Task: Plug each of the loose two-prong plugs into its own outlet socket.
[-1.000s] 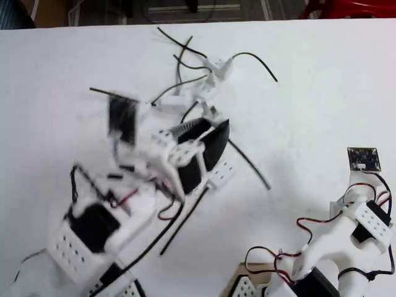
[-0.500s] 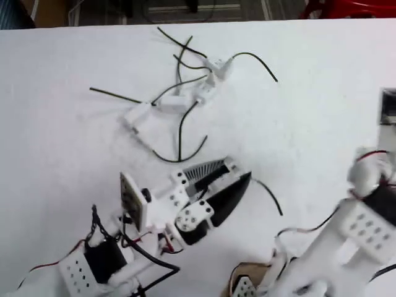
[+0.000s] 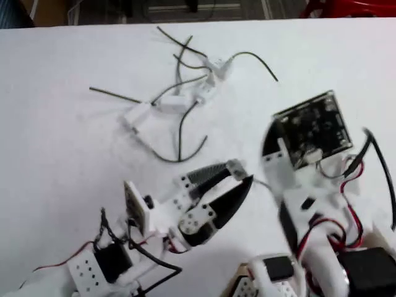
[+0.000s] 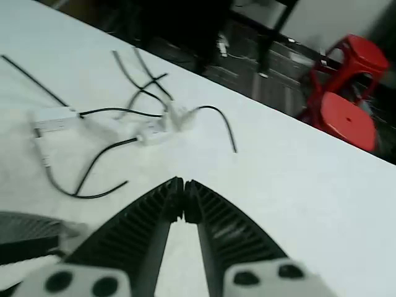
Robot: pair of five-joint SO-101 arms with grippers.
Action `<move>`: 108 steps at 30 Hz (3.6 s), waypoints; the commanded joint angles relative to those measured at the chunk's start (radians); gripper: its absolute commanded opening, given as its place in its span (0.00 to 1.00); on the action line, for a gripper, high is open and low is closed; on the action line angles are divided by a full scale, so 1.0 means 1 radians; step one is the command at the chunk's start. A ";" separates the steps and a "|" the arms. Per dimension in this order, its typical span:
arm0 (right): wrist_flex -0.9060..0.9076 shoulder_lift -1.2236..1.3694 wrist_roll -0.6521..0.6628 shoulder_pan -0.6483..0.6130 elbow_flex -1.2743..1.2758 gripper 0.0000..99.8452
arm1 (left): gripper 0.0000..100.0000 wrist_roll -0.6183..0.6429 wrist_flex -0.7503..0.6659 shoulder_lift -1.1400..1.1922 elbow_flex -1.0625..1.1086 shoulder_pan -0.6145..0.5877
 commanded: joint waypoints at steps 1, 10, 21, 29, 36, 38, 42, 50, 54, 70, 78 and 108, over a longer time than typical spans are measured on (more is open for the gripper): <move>0.050 0.008 -0.048 -0.197 -0.129 0.02 | 0.02 -0.005 -0.026 -0.021 -0.008 -0.019; 0.041 -0.076 -0.049 -0.377 0.129 0.02 | 0.02 0.003 -0.028 -0.021 -0.014 -0.099; -0.064 -0.074 -0.025 -0.395 0.267 0.02 | 0.02 0.003 -0.028 -0.021 -0.014 -0.085; -0.305 -0.073 0.103 -0.205 0.496 0.02 | 0.02 0.003 -0.026 -0.021 -0.012 -0.084; -0.358 0.038 0.146 -0.001 0.499 0.02 | 0.02 0.002 -0.026 -0.021 -0.012 -0.084; -0.386 0.077 0.146 0.058 0.497 0.02 | 0.02 0.002 -0.026 -0.021 -0.012 -0.084; -0.403 0.101 0.146 0.108 0.473 0.02 | 0.02 0.000 -0.026 -0.021 -0.011 -0.084; -0.294 0.101 0.138 0.111 0.259 0.02 | 0.02 -0.002 -0.020 -0.021 -0.009 -0.084; -0.225 0.102 0.135 0.114 0.167 0.02 | 0.02 0.000 -0.014 -0.018 -0.005 -0.087; -0.007 0.110 0.181 0.358 0.092 0.02 | 0.02 0.008 0.506 -0.058 0.089 -0.231; -0.004 0.108 0.229 0.421 0.236 0.02 | 0.02 0.015 0.984 -0.349 0.000 -0.243; -0.031 0.101 0.276 0.432 0.531 0.02 | 0.21 -0.147 1.138 -0.289 0.035 -0.642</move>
